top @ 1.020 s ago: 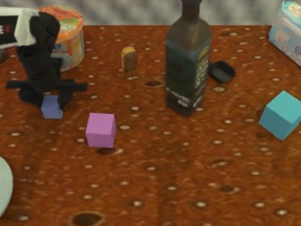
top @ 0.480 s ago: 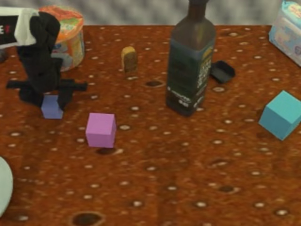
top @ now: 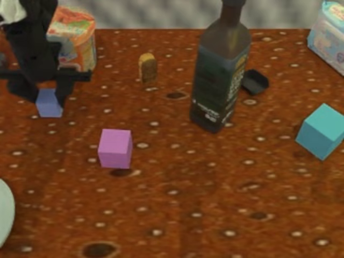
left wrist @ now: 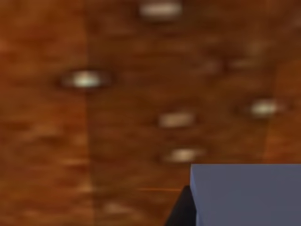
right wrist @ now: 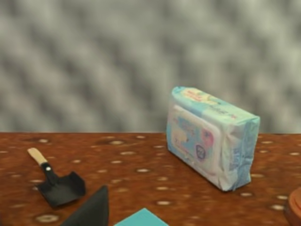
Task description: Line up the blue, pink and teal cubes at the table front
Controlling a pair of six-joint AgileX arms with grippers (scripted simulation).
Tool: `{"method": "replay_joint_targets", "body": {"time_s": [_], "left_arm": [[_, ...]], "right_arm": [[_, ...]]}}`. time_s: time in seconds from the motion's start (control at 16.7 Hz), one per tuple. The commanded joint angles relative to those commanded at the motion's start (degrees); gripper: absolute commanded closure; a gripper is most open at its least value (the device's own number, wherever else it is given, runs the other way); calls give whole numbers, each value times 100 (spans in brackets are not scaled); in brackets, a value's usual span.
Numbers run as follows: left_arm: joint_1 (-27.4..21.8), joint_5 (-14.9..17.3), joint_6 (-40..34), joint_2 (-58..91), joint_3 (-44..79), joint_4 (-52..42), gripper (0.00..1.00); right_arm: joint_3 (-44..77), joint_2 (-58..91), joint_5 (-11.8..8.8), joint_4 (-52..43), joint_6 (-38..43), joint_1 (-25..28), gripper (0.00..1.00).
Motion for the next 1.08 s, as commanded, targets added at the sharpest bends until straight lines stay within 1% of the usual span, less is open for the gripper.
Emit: {"method": "replay_joint_targets", "body": {"time_s": [0.36,0.42,0.54,0.66,0.72,1.08], "left_arm": [[-34,-3,-2,-33,57,-76,100],[-98,-5,-64,-21,74,-89,100],[-414,-17,-375,25,143,-147,100],[-955,-35,-927,65,217,-225,100],[-1300,-45,-1295,78,249,-268,100],[-3826,-97,-4061,39,325,-517,100]], "right_arm": [[0,0,0,0,0,0,0],[0,0,0,0,0,0,0],[0,0,0,0,0,0,0],[0,0,0,0,0,0,0],[0,0,0,0,0,0,0],[0,0,0,0,0,0,0]]}}
